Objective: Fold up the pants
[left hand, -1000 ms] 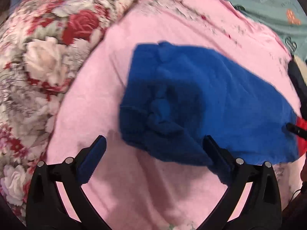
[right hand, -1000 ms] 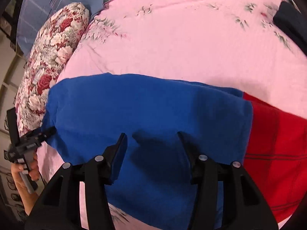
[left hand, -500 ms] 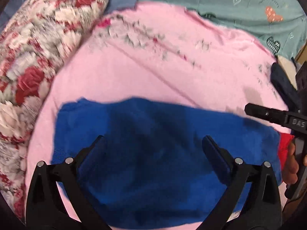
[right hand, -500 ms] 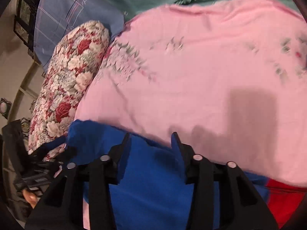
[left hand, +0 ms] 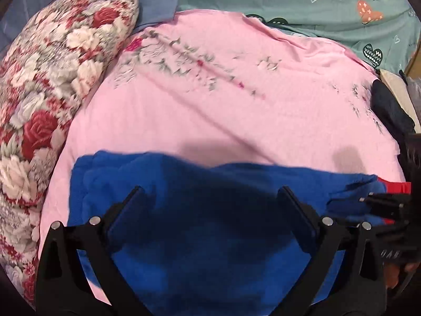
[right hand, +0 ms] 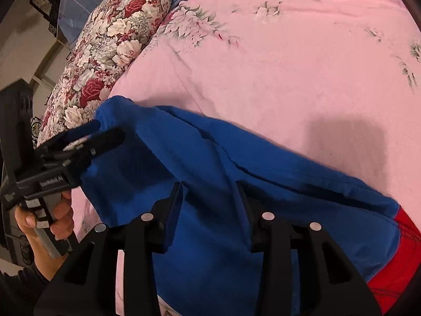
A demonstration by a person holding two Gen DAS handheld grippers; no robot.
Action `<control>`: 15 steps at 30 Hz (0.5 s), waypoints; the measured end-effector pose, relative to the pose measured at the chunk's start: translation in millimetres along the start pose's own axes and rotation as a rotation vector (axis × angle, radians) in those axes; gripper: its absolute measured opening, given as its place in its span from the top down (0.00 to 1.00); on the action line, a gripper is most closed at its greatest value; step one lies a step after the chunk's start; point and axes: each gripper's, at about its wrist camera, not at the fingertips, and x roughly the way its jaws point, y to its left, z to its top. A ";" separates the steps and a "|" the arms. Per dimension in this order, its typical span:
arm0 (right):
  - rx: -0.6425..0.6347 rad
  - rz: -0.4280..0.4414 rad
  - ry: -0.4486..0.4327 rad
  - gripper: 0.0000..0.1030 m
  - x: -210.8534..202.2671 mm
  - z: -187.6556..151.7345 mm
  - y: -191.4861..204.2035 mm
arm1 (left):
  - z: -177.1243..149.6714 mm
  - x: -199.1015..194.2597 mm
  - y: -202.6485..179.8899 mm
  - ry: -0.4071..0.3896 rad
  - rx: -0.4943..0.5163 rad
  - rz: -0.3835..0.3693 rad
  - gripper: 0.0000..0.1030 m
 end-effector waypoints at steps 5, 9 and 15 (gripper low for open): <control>-0.003 -0.016 0.001 0.60 -1.2 2.1 -1.0 | -4.7 51.6 -20.4 0.134 0.050 0.061 0.02; 0.053 -0.003 -0.026 0.59 -16.6 8.1 -13.2 | -22.8 54.4 -12.5 0.124 0.041 0.040 0.02; 0.185 0.097 0.003 0.59 -10.8 21.7 -24.4 | -31.7 49.4 -10.8 0.109 0.054 0.034 0.02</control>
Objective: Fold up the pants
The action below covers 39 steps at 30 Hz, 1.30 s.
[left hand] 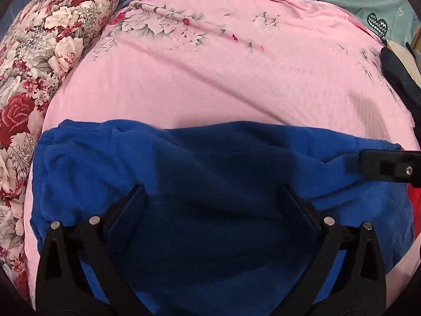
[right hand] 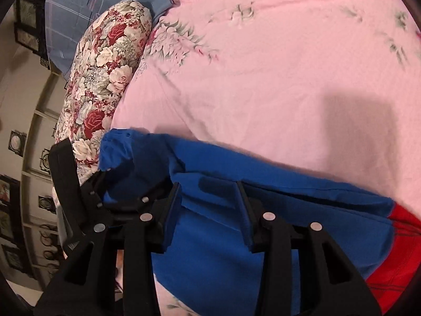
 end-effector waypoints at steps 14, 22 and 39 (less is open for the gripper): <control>0.007 -0.066 0.080 0.60 39.9 29.5 23.3 | -15.2 -6.8 2.9 -0.039 0.033 -0.038 0.02; -0.039 -0.054 0.155 0.60 37.3 10.0 20.9 | -11.2 -11.5 8.0 -0.033 0.003 -0.062 0.02; 0.027 -0.023 0.135 0.63 24.3 -1.9 3.1 | -6.3 -3.0 -11.3 -0.037 0.049 -0.047 0.02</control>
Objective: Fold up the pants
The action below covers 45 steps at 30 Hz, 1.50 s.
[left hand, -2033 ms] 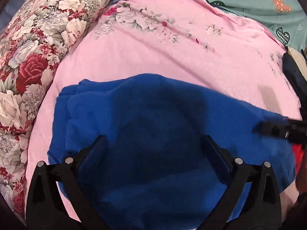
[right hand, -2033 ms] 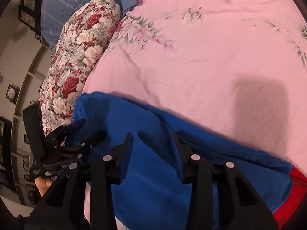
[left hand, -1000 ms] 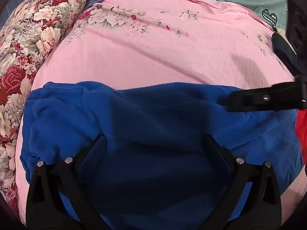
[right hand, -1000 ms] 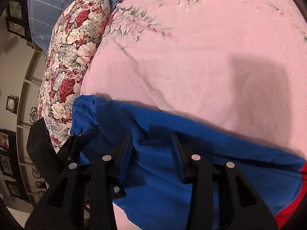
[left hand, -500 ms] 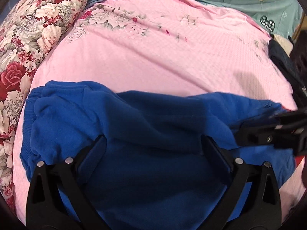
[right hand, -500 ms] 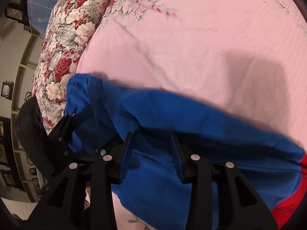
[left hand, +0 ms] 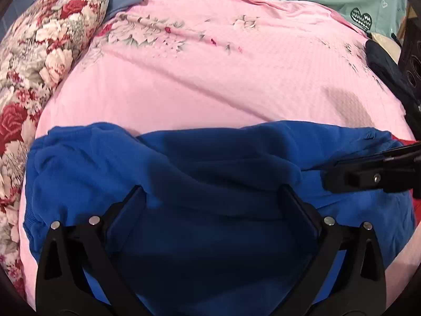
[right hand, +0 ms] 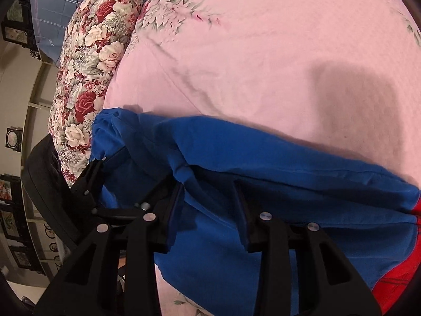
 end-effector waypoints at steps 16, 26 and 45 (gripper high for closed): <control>0.050 0.029 -0.098 0.66 19.2 43.4 25.9 | -5.3 -0.7 0.9 -0.008 0.014 -0.020 0.02; -0.067 -0.071 -0.187 0.96 8.5 58.9 33.3 | -5.2 -12.9 10.4 -0.032 -0.044 -0.054 0.02; -0.040 -0.047 -0.095 0.86 16.8 59.1 24.9 | -16.2 -13.3 23.1 -0.020 -0.036 0.003 0.02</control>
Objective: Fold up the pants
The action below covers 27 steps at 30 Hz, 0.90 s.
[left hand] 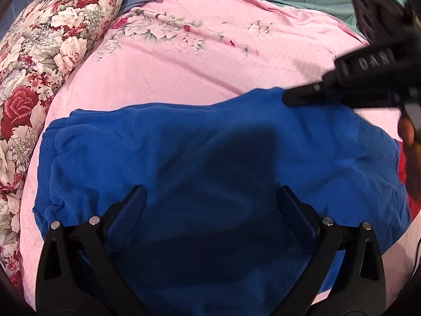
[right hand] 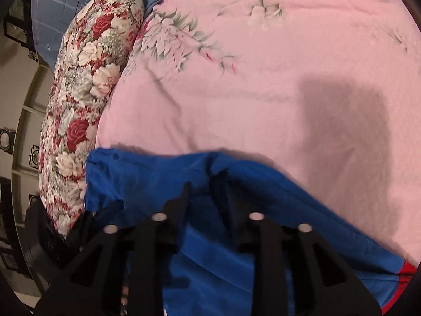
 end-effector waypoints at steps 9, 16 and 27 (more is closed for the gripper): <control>-0.015 -0.060 -0.144 1.00 -3.4 41.4 -8.4 | 2.8 2.9 3.4 0.010 0.015 0.005 0.02; -0.036 0.057 0.001 0.59 -13.9 26.1 -1.4 | 4.5 3.4 4.4 0.004 0.000 -0.009 0.02; 0.077 0.066 0.049 0.91 19.8 39.8 -4.0 | 5.1 1.8 4.6 0.010 -0.012 -0.026 0.02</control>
